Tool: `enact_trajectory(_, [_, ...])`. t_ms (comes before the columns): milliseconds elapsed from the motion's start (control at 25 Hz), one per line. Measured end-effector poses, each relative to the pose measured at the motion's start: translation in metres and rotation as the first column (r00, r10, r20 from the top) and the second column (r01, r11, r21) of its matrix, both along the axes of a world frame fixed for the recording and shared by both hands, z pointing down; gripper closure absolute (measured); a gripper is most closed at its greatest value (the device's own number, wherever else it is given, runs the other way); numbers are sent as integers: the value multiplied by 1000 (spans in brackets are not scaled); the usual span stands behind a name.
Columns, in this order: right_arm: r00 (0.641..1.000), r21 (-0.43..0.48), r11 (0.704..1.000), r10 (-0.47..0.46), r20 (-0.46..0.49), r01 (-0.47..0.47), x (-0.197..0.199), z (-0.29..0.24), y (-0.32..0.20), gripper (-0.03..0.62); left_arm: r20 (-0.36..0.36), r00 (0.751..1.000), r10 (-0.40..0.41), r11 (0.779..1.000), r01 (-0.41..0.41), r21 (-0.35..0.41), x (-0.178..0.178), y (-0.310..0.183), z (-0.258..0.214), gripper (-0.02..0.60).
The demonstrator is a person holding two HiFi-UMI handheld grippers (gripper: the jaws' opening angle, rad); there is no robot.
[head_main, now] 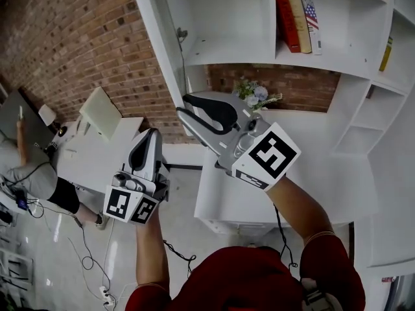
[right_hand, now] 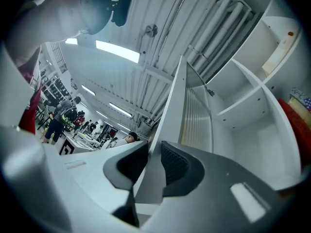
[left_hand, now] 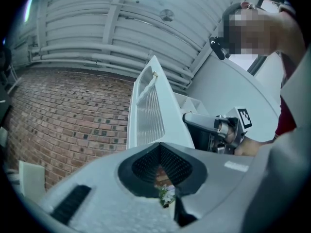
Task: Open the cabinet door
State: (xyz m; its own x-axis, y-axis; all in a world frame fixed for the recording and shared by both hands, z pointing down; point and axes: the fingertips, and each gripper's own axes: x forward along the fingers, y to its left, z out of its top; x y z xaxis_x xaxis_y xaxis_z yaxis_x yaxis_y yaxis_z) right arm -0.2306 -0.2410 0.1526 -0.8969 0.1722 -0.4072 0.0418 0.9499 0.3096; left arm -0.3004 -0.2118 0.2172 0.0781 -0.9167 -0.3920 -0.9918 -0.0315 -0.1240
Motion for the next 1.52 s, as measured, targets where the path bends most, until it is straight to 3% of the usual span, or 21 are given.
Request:
enact_trajectory(240, [999, 4, 999, -35, -34, 35, -31, 8, 21, 509, -13, 1000, -13, 1000, 13, 4, -12, 20, 3, 583])
enact_trajectory(640, [994, -43, 999, -4, -106, -1, -71, 37, 14, 517, -32, 999, -25, 1000, 25, 0, -28, 44, 11, 583])
enact_trajectory(1200, [992, -60, 998, 16, -123, -23, -77, 52, 7, 543, -38, 999, -6, 1000, 6, -20, -28, 40, 22, 583])
enact_trajectory(1520, [984, -39, 990, 128, -127, -134, -47, 62, -9, 579, -35, 998, 45, 999, -46, -15, -23, 45, 25, 583])
